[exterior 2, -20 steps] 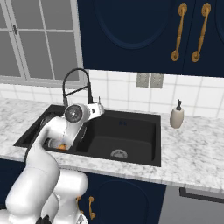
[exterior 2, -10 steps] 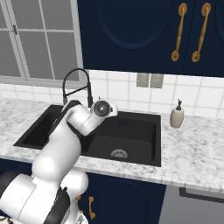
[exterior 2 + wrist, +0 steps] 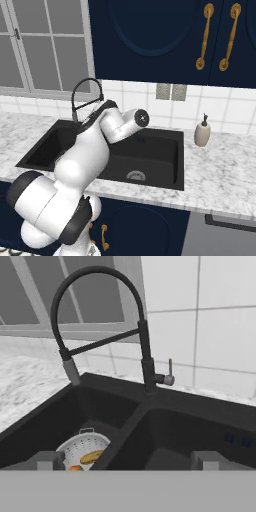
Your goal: Put the colander in the sink, put the banana, tangerine in the colander, and turn on the sink faucet and pour water over the colander.
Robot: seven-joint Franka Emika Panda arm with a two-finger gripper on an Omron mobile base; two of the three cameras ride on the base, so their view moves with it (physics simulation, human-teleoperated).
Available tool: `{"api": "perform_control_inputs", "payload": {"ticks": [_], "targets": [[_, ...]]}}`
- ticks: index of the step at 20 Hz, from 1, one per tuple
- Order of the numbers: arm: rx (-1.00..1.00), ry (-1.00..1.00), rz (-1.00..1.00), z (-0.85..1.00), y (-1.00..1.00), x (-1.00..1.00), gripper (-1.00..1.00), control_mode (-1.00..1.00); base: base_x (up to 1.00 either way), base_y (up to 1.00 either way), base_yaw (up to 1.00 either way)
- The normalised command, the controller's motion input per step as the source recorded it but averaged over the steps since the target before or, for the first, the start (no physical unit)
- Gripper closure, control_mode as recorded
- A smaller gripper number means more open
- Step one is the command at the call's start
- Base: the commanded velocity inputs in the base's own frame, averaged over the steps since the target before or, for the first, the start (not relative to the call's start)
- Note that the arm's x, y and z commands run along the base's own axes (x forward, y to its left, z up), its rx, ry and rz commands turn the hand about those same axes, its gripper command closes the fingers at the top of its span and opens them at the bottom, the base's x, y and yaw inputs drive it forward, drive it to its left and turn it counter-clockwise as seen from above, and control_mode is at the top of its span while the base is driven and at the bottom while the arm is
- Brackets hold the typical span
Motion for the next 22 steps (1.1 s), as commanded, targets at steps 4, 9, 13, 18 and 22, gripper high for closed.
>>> {"api": "perform_control_inputs", "payload": {"ticks": [4,9,13,18,22], "targets": [[0.1,0.14,0.02,0.01,0.04,0.68,-1.0,-1.0,0.0,0.0,0.0],[0.11,0.07,0.1,-0.01,0.0,0.43,-1.0,-1.0,0.0,0.0,0.0],[0.11,0.0,0.14,-0.06,0.09,0.15,-1.0,-1.0,0.0,0.0,0.0],[0.05,0.0,0.05,-0.01,0.12,0.42,-1.0,-1.0,0.0,0.0,0.0],[0.01,0.02,0.06,-0.12,0.08,0.44,-1.0,-1.0,0.0,0.0,0.0]]}}
